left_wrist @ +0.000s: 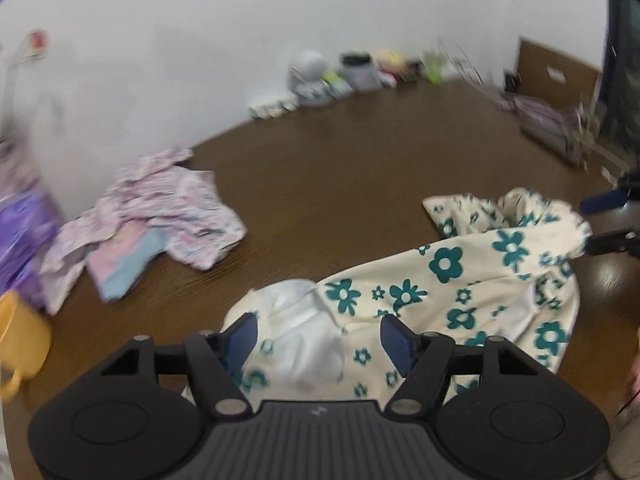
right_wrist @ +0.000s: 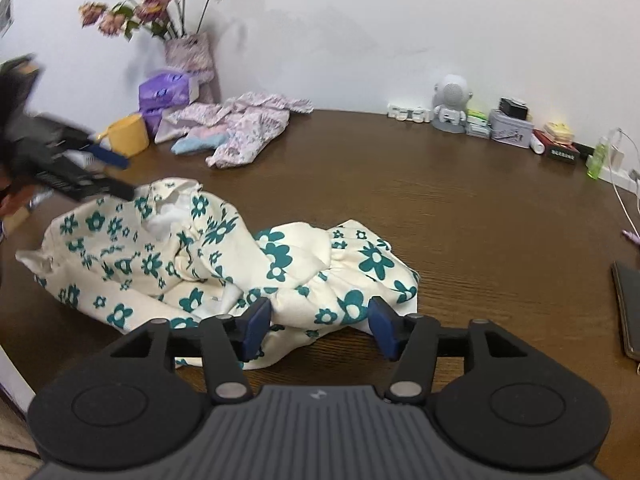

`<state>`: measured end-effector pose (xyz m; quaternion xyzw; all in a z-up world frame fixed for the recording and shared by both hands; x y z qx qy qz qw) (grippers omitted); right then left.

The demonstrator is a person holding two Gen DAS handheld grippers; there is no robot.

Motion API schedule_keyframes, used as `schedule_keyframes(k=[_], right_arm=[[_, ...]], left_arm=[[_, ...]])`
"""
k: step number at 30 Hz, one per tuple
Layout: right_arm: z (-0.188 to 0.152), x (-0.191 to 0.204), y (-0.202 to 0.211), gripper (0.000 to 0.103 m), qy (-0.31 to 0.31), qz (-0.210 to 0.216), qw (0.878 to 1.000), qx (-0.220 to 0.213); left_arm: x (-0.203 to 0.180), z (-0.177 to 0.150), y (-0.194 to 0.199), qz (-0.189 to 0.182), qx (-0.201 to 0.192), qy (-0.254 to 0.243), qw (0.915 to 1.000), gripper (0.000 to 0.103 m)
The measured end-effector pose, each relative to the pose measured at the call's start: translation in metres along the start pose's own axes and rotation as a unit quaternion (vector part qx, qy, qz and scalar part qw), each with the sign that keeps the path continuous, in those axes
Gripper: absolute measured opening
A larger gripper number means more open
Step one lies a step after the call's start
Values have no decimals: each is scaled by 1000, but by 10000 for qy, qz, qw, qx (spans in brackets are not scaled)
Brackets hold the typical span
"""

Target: Fold clothes

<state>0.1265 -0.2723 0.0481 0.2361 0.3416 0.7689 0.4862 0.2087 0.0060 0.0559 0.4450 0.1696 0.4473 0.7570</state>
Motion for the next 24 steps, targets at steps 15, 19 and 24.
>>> schedule_keyframes(k=[15,19,24], right_arm=[[8,-3,-23,60,361,-268,9989,158],[15,-4,-27,62,474,-266,9984,132],[22,-5,-36,52,499,-109,9986,129]], left_arm=[[-13,28,-74,-91,411,-1503,9877,67],[-16,30,-85,-154,446,-1792,9827,67],[-14,31,-96,-443,547,-1857,9801,60]])
Point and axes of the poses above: each gripper's, at about its wrist camera, not at the fingertips, and y roughly against the way its jaws point, x to its left, z to its top, the point moved 6 cm from there along -y, roughly the way its jaws point, and after that the axes turned 7 degrees about x, right-handed, at the moved point
